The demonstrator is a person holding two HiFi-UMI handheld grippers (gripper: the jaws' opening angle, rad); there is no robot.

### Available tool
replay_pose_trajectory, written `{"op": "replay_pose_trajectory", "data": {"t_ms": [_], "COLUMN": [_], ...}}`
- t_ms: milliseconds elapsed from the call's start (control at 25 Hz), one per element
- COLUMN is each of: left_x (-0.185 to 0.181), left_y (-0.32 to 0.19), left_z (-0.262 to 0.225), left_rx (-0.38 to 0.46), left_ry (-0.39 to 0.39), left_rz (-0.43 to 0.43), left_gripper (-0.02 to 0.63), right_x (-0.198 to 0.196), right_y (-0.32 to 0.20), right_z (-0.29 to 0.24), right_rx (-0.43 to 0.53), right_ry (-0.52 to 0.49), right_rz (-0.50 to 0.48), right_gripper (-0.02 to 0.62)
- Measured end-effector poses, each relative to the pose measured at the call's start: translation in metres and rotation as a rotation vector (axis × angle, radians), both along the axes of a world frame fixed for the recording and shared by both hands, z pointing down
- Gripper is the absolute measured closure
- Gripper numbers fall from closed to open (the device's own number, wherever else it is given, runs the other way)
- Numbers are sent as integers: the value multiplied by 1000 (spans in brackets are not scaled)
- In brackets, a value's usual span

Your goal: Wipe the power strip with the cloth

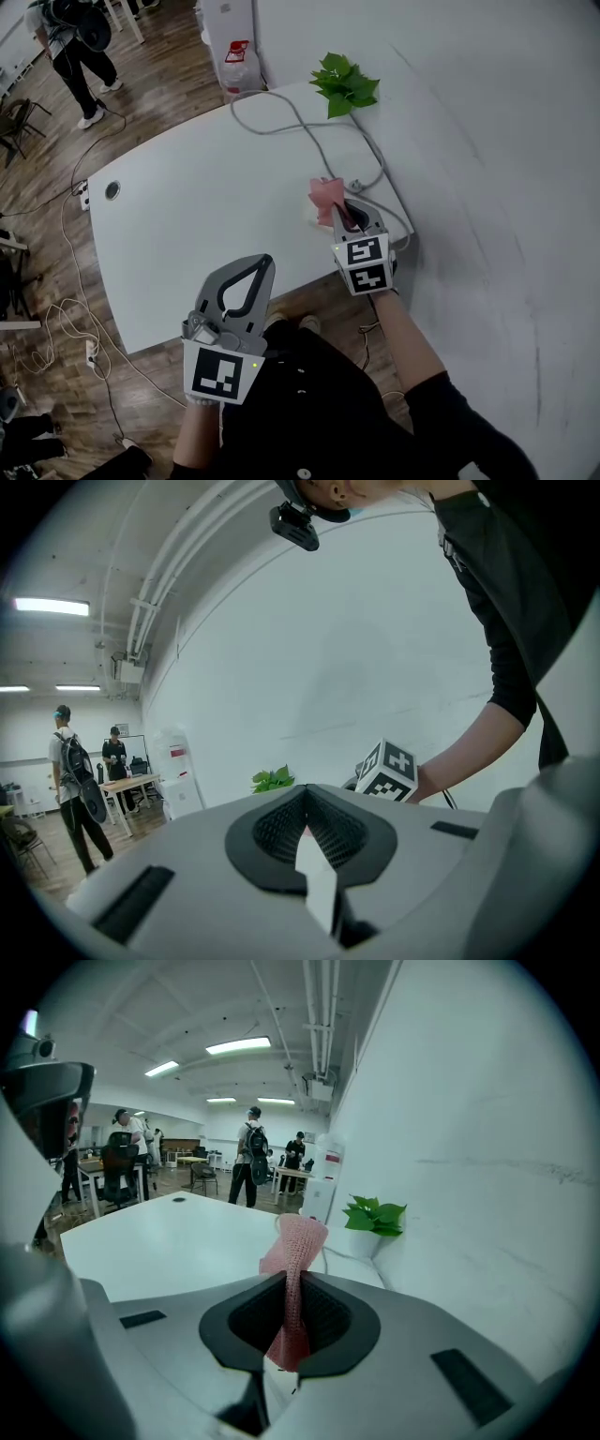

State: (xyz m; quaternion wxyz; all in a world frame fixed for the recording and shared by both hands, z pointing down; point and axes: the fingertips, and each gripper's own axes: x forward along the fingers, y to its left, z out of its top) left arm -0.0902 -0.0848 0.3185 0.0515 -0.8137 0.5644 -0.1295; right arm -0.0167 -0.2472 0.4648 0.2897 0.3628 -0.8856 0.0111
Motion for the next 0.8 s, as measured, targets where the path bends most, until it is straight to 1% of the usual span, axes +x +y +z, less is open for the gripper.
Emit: {"op": "replay_pose_trajectory", "data": {"t_ms": [200, 400, 600, 800], "left_x": [-3, -4, -6, -12], "left_y": [3, 1, -1, 1], "left_z": [1, 3, 6, 6], "left_rx": [-19, -21, -27, -24], "left_ry": [-2, -7, -3, -11], "left_rz": [-18, -27, -40, -44], "left_gripper": [593, 592, 592, 592], "right_x": [-8, -15, -16, -12], "right_y": [-20, -38, -55, -57], "right_z": [15, 39, 64, 87], "right_rx": [-38, -76, -87, -101], "right_ry": [6, 37, 135, 224], "right_rz": [28, 39, 35, 41], "right_gripper": [541, 541, 541, 541]}}
